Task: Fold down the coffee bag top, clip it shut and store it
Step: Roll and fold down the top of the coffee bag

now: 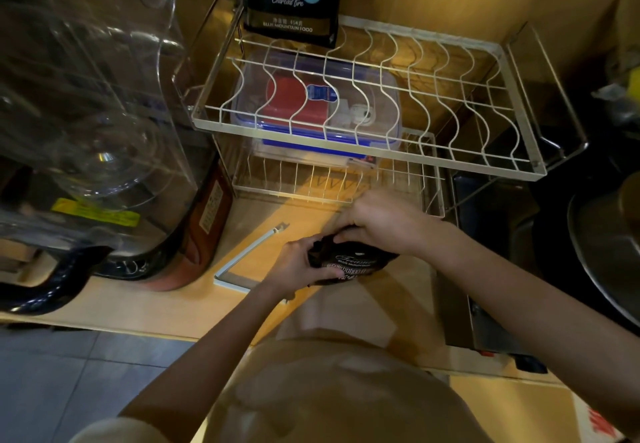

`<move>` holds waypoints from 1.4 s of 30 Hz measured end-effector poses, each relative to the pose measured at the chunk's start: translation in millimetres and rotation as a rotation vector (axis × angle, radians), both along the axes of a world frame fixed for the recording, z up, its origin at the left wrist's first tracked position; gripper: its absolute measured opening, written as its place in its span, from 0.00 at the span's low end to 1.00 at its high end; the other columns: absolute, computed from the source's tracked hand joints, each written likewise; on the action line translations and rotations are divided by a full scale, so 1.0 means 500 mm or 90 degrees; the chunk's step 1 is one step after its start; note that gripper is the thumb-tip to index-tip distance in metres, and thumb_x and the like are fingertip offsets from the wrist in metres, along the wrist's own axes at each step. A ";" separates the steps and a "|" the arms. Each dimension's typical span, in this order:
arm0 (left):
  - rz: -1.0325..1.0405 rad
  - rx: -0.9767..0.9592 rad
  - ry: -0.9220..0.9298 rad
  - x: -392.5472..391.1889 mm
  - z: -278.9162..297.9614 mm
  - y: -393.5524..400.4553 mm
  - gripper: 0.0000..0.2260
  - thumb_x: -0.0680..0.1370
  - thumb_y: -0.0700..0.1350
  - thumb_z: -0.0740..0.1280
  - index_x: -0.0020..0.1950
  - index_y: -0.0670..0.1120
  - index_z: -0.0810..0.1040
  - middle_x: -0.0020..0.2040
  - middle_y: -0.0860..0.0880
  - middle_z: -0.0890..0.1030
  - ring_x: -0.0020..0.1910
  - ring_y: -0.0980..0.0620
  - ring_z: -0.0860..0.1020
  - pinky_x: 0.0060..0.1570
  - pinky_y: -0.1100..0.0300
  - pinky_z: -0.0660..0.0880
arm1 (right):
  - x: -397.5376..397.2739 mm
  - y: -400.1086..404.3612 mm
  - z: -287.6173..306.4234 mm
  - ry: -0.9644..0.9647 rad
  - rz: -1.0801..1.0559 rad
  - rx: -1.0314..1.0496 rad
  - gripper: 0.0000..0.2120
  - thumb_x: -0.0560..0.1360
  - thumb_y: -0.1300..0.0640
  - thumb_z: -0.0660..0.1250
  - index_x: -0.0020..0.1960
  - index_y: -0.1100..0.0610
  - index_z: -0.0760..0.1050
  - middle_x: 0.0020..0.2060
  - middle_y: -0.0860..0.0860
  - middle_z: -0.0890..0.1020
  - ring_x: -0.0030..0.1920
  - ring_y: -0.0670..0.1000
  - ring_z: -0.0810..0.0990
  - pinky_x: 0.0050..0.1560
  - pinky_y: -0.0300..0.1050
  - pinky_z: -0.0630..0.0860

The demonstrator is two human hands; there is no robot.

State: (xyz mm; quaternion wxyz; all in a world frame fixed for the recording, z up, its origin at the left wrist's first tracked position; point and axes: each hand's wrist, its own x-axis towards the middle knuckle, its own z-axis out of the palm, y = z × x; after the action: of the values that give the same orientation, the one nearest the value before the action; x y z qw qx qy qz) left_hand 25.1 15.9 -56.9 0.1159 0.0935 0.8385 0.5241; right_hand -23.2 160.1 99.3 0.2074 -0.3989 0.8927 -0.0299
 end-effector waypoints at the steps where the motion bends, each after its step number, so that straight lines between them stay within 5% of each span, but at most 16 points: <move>1: -0.011 0.001 -0.013 -0.007 0.006 -0.001 0.29 0.61 0.51 0.78 0.59 0.48 0.74 0.46 0.59 0.77 0.45 0.63 0.75 0.39 0.83 0.66 | -0.002 -0.005 -0.001 0.006 -0.003 0.006 0.12 0.76 0.52 0.61 0.55 0.53 0.78 0.50 0.52 0.84 0.51 0.53 0.80 0.53 0.53 0.75; 6: -0.012 0.161 -0.081 -0.032 0.037 0.000 0.18 0.63 0.42 0.78 0.48 0.57 0.78 0.44 0.59 0.82 0.45 0.65 0.80 0.43 0.71 0.76 | -0.013 -0.020 0.007 0.036 -0.019 0.020 0.11 0.77 0.53 0.60 0.54 0.55 0.78 0.47 0.54 0.84 0.48 0.54 0.80 0.50 0.54 0.76; 10: 0.017 0.163 -0.102 -0.023 0.028 0.001 0.11 0.64 0.41 0.77 0.42 0.52 0.80 0.41 0.50 0.83 0.43 0.57 0.82 0.43 0.60 0.79 | -0.019 -0.011 0.018 0.002 -0.038 -0.009 0.10 0.76 0.54 0.62 0.52 0.56 0.79 0.46 0.55 0.84 0.48 0.54 0.80 0.50 0.55 0.76; 15: 0.061 0.072 -0.100 -0.012 0.019 0.011 0.12 0.62 0.46 0.78 0.30 0.56 0.74 0.30 0.59 0.78 0.29 0.71 0.76 0.27 0.75 0.70 | -0.013 -0.013 0.016 -0.010 -0.035 -0.012 0.10 0.76 0.53 0.62 0.52 0.55 0.79 0.46 0.54 0.84 0.48 0.54 0.80 0.50 0.55 0.76; 20: 0.039 0.137 -0.163 -0.005 0.016 0.009 0.06 0.67 0.43 0.74 0.42 0.48 0.79 0.40 0.48 0.81 0.35 0.69 0.78 0.33 0.75 0.72 | -0.025 0.001 0.014 -0.041 -0.060 -0.020 0.10 0.75 0.53 0.64 0.51 0.56 0.80 0.45 0.55 0.84 0.47 0.55 0.80 0.49 0.55 0.76; 25: 0.026 0.383 -0.365 -0.003 0.020 -0.018 0.17 0.71 0.33 0.64 0.59 0.38 0.75 0.56 0.41 0.78 0.56 0.47 0.76 0.57 0.57 0.71 | -0.023 0.032 0.007 -0.071 -0.106 -0.054 0.09 0.75 0.53 0.64 0.48 0.57 0.80 0.43 0.54 0.84 0.45 0.53 0.80 0.49 0.54 0.75; 28: 0.081 0.309 -0.344 -0.008 0.014 -0.022 0.19 0.71 0.28 0.57 0.61 0.36 0.74 0.60 0.39 0.77 0.60 0.45 0.73 0.61 0.57 0.69 | -0.021 0.039 0.005 -0.073 -0.115 -0.076 0.09 0.75 0.53 0.64 0.48 0.57 0.80 0.42 0.55 0.84 0.44 0.53 0.80 0.48 0.55 0.76; 30: 0.112 0.231 -0.282 -0.009 0.011 -0.018 0.14 0.75 0.32 0.60 0.59 0.37 0.75 0.59 0.40 0.78 0.59 0.47 0.75 0.55 0.67 0.72 | -0.020 0.039 0.004 -0.067 -0.110 -0.083 0.09 0.75 0.53 0.64 0.48 0.57 0.80 0.42 0.55 0.84 0.45 0.53 0.81 0.49 0.55 0.76; 38: 0.189 0.048 -0.070 0.001 0.001 -0.001 0.08 0.75 0.39 0.65 0.50 0.40 0.81 0.47 0.41 0.84 0.44 0.54 0.78 0.38 0.77 0.68 | -0.015 0.045 0.002 -0.031 -0.099 -0.126 0.10 0.76 0.54 0.63 0.51 0.56 0.80 0.46 0.54 0.85 0.47 0.53 0.81 0.50 0.54 0.76; 42: 0.241 0.039 -0.053 0.000 -0.003 0.008 0.07 0.76 0.41 0.65 0.47 0.41 0.82 0.40 0.42 0.84 0.39 0.52 0.77 0.33 0.71 0.67 | -0.014 0.042 -0.001 0.020 -0.095 -0.148 0.11 0.76 0.53 0.62 0.51 0.56 0.80 0.47 0.54 0.85 0.47 0.54 0.82 0.49 0.52 0.76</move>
State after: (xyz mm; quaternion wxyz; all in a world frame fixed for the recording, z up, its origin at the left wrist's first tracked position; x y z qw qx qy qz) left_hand 24.9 20.1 -58.5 0.0473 -0.0843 0.8191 0.5655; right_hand -30.0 181.0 98.9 0.1431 -0.3533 0.9135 -0.1420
